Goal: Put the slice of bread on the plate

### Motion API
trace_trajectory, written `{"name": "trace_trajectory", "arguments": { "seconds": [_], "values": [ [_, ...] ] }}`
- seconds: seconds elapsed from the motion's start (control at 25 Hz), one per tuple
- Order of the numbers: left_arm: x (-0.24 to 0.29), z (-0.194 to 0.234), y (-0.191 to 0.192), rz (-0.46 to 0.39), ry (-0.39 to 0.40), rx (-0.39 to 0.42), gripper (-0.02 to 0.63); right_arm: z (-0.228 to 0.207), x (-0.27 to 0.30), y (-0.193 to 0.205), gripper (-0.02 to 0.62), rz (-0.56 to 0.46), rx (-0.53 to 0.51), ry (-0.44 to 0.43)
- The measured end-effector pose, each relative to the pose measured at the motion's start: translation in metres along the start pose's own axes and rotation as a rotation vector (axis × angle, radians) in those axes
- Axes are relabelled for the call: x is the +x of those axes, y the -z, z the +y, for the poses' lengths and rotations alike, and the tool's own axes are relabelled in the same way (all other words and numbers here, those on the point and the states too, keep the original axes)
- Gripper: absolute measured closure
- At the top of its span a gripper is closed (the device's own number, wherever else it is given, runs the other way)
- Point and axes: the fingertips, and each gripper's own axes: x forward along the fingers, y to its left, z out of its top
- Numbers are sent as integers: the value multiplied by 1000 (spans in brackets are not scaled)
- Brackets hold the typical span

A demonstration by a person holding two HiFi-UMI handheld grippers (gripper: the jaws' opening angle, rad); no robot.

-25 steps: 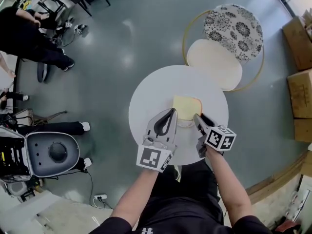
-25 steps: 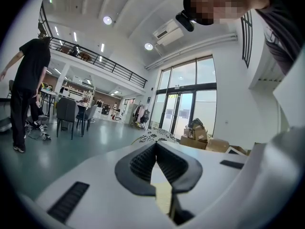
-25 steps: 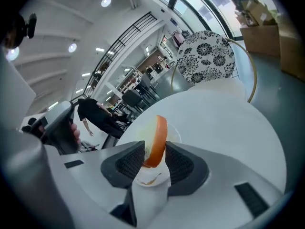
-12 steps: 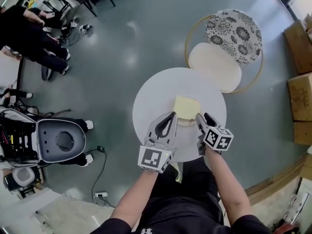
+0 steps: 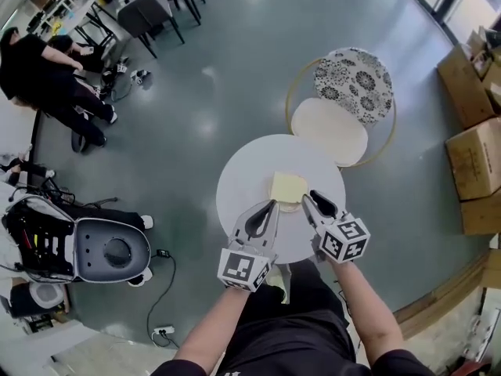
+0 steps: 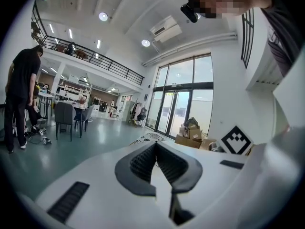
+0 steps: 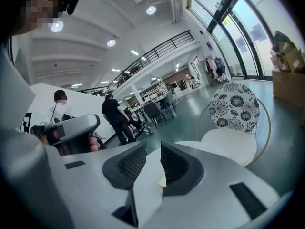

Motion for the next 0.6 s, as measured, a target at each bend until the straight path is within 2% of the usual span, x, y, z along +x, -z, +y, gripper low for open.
{"name": "trace_trajectory", "arguments": {
  "seconds": [0.36,0.6],
  "values": [
    [-32,-36,-50,-18,45,-5,598,74,-37,-63,554,-78,-120,-96],
    [-58,-58,-82,-16,61,15,598,122,-67,-96,571,-134,-176,-147]
  ]
}}
